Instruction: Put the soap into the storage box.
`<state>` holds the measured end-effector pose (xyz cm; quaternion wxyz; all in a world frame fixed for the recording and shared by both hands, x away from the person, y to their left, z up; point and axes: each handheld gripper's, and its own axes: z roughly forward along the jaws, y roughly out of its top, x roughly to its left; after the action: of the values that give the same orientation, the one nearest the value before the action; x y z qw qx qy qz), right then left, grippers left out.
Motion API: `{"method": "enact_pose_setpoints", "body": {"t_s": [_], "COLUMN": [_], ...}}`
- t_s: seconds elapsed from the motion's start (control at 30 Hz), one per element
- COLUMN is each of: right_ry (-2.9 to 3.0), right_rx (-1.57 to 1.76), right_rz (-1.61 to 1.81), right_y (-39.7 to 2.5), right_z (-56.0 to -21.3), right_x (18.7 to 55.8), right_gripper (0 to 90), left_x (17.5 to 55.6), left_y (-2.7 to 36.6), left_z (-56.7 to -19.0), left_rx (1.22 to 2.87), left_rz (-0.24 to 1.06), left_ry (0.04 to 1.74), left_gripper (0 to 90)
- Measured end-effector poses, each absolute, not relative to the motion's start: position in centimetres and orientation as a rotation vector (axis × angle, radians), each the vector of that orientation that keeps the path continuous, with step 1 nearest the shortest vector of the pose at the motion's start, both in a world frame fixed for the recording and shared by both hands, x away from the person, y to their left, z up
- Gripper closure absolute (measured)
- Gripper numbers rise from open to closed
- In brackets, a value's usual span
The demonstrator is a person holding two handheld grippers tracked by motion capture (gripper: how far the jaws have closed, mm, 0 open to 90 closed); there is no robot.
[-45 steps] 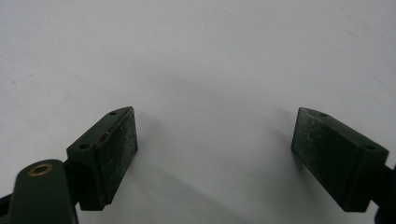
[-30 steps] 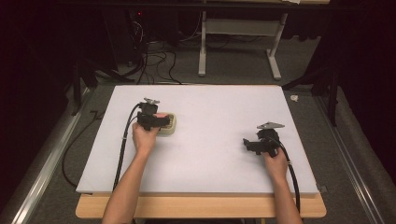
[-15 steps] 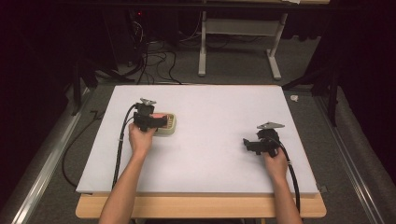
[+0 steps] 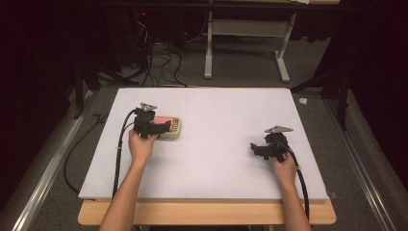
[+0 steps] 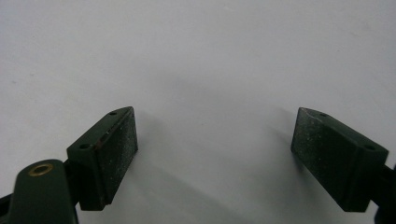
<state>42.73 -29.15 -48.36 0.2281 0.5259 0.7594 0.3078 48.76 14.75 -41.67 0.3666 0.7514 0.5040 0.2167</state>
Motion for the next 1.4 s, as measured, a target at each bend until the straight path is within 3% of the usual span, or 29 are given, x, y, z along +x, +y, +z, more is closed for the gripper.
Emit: {"method": "enact_pose_setpoints", "body": {"t_s": [0.93, 1.4], "right_ry": [2.093, 2.092], "right_rx": [1.444, 1.444], "right_rz": [0.849, 0.849], "right_y": [-29.1, -29.1], "right_z": [-48.4, -48.4], "right_x": [42.7, 42.7], "right_gripper": [15.5, 15.5], "left_x": [45.1, 43.8], "left_y": [16.5, 17.3], "left_z": [-39.9, -40.0], "left_rx": [1.894, 1.863], "left_rz": [0.59, 0.543], "left_ry": [1.236, 1.236], "left_gripper": [18.6, 18.1]}}
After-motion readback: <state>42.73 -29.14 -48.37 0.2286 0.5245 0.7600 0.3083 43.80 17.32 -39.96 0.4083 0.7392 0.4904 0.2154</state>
